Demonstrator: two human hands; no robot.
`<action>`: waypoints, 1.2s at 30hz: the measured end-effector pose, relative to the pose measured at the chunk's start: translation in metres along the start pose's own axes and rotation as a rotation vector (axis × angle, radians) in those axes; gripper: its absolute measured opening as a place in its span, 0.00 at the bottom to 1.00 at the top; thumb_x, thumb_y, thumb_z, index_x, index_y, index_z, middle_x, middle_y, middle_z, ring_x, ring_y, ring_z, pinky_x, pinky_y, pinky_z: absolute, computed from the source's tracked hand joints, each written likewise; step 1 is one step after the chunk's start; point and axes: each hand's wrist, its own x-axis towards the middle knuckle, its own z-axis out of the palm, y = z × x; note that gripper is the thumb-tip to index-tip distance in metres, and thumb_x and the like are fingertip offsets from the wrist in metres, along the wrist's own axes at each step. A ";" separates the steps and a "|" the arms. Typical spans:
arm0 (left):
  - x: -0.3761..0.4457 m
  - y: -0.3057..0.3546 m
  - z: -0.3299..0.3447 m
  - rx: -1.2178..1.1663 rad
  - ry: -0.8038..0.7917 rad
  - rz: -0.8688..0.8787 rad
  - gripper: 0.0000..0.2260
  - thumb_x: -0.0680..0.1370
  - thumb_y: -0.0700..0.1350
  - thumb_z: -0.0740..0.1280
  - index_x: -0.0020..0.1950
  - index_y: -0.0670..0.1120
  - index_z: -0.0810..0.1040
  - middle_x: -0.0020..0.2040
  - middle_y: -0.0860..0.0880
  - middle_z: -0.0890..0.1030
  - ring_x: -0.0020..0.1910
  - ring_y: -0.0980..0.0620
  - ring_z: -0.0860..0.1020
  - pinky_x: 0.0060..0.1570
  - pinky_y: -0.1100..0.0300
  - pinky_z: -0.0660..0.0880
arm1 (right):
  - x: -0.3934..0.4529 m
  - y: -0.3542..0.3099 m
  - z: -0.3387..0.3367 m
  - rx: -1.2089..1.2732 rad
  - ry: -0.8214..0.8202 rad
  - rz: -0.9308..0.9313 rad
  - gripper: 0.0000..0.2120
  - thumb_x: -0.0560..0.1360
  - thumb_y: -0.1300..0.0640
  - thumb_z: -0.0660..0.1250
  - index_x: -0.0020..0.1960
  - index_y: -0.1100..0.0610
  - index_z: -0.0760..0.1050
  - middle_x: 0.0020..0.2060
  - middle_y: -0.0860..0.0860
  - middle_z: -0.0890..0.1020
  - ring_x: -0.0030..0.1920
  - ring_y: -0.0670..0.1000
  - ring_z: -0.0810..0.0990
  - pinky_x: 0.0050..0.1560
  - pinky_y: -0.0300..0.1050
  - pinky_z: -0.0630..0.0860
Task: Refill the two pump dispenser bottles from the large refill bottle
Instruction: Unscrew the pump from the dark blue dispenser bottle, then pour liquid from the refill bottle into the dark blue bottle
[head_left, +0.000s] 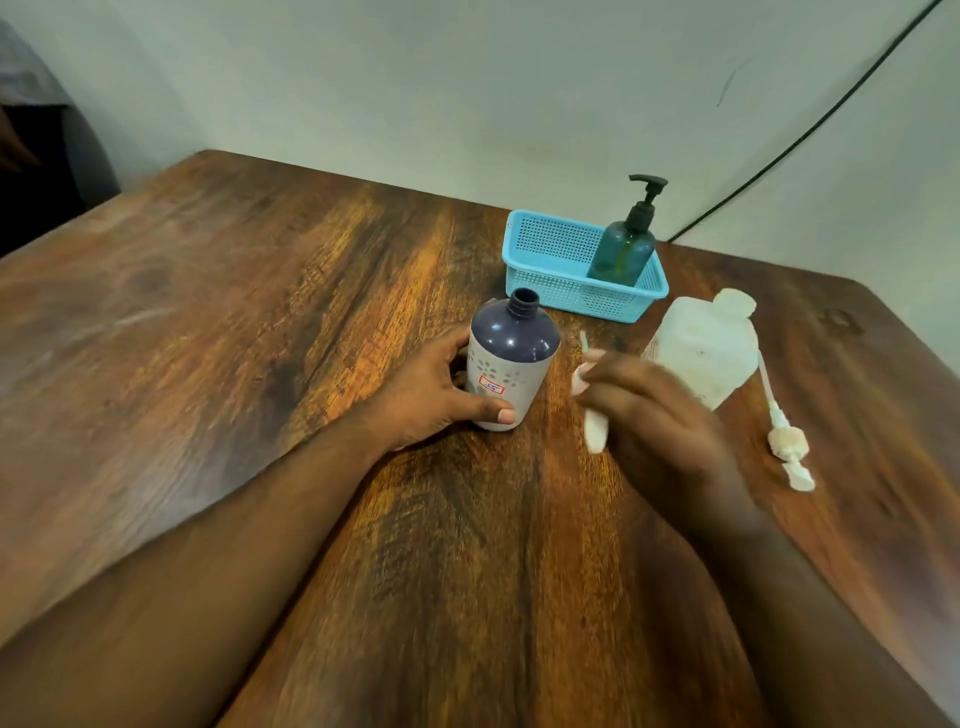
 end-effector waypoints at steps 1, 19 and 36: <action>-0.001 0.001 0.001 -0.005 0.000 0.001 0.35 0.65 0.34 0.80 0.68 0.53 0.72 0.60 0.58 0.80 0.58 0.66 0.78 0.54 0.71 0.75 | -0.007 0.003 0.009 -0.019 -0.088 -0.004 0.11 0.76 0.66 0.65 0.57 0.60 0.75 0.54 0.60 0.81 0.61 0.55 0.76 0.64 0.42 0.72; -0.002 -0.002 0.003 -0.015 0.014 0.006 0.38 0.64 0.35 0.80 0.69 0.57 0.70 0.61 0.59 0.78 0.58 0.69 0.77 0.55 0.70 0.74 | -0.031 0.028 0.026 -0.023 -0.705 0.063 0.22 0.74 0.58 0.57 0.68 0.50 0.68 0.72 0.59 0.66 0.73 0.59 0.64 0.66 0.55 0.71; -0.002 0.007 0.017 0.087 0.034 -0.011 0.48 0.65 0.40 0.81 0.78 0.57 0.58 0.60 0.69 0.71 0.56 0.75 0.69 0.50 0.79 0.69 | -0.052 -0.002 -0.004 0.436 0.679 1.118 0.14 0.71 0.68 0.71 0.47 0.50 0.75 0.49 0.53 0.79 0.50 0.56 0.80 0.46 0.49 0.81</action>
